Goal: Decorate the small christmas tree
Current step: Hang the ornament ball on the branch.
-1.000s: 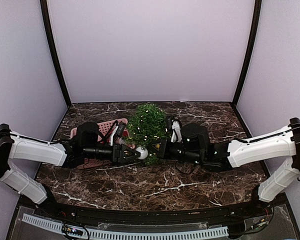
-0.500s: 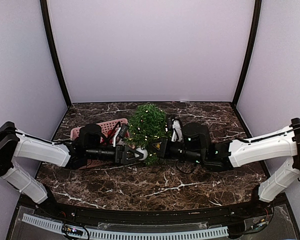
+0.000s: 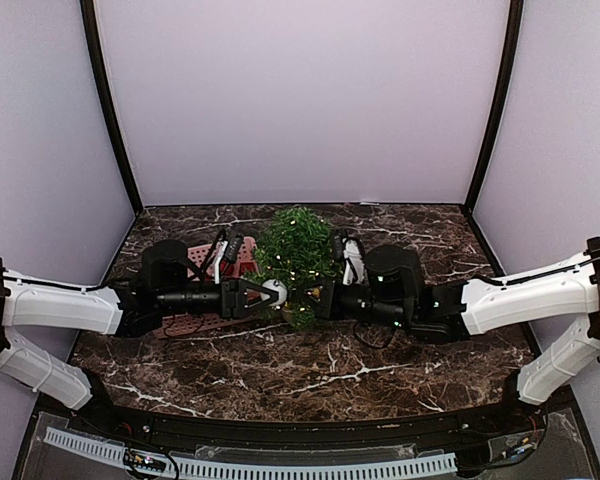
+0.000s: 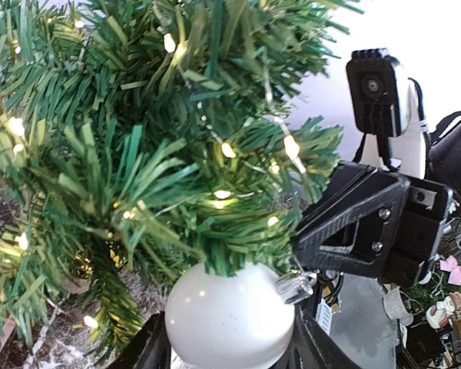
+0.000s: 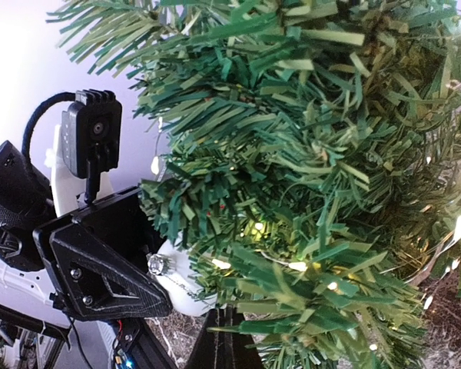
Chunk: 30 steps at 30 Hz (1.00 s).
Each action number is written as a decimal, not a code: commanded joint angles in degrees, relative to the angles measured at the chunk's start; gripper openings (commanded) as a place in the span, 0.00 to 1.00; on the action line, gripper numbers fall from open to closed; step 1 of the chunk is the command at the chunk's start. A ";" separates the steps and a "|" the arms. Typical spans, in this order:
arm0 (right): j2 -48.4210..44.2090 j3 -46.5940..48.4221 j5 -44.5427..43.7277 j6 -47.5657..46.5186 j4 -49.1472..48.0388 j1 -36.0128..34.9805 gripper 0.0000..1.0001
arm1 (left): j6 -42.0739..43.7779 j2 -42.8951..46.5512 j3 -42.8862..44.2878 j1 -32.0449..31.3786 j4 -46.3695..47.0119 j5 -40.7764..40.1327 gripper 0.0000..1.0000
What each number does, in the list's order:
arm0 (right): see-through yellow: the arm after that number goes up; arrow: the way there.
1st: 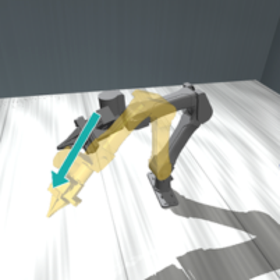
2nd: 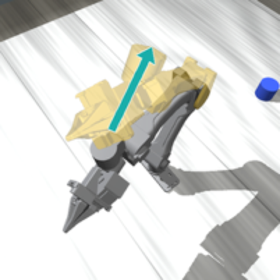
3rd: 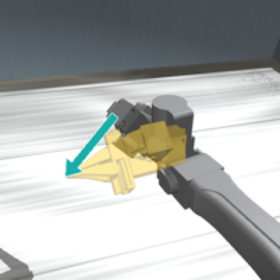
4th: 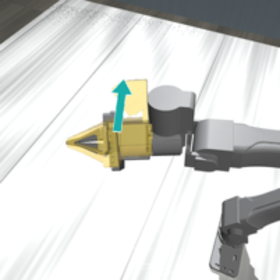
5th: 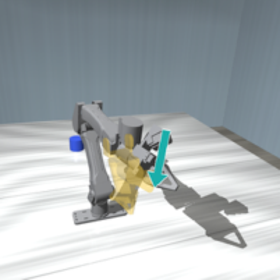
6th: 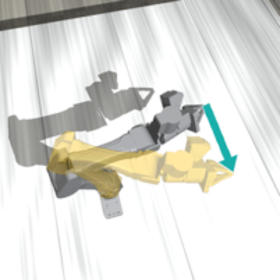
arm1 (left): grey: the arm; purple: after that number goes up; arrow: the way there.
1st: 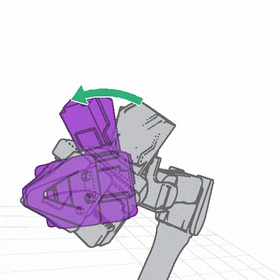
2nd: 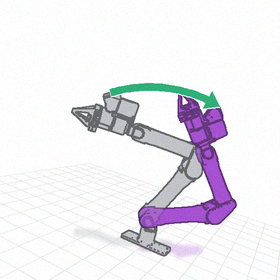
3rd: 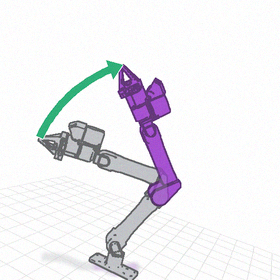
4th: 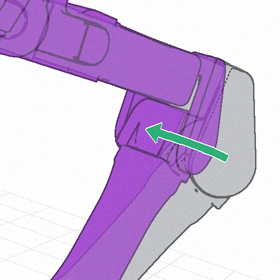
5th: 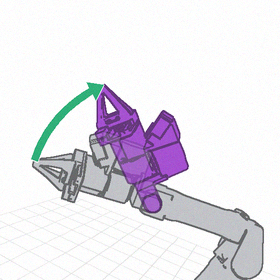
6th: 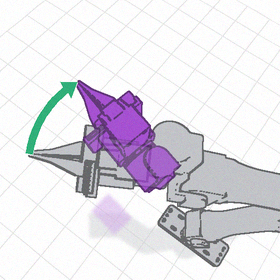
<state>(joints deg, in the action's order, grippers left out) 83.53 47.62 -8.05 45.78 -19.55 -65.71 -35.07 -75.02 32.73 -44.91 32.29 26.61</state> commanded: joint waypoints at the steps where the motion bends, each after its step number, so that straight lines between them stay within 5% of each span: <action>1: -0.73 1.47 -3.71 0.12 2.35 -0.47 0.00 | 2.18 0.67 -0.65 -0.27 -3.30 -1.64 0.49; 21: -0.74 0.96 -0.52 -1.25 0.06 -0.42 0.00 | 3.89 -2.56 2.67 -0.33 -6.87 -0.90 0.49; 30: -1.93 2.46 4.02 -4.25 3.93 -0.51 0.00 | 10.92 2.71 3.60 -0.78 -19.27 -5.47 0.49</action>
<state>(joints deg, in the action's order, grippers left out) 82.81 48.01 -6.92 43.88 -16.47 -65.95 -28.99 -75.81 34.89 -45.30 21.17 24.27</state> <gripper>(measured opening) 0.006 0.502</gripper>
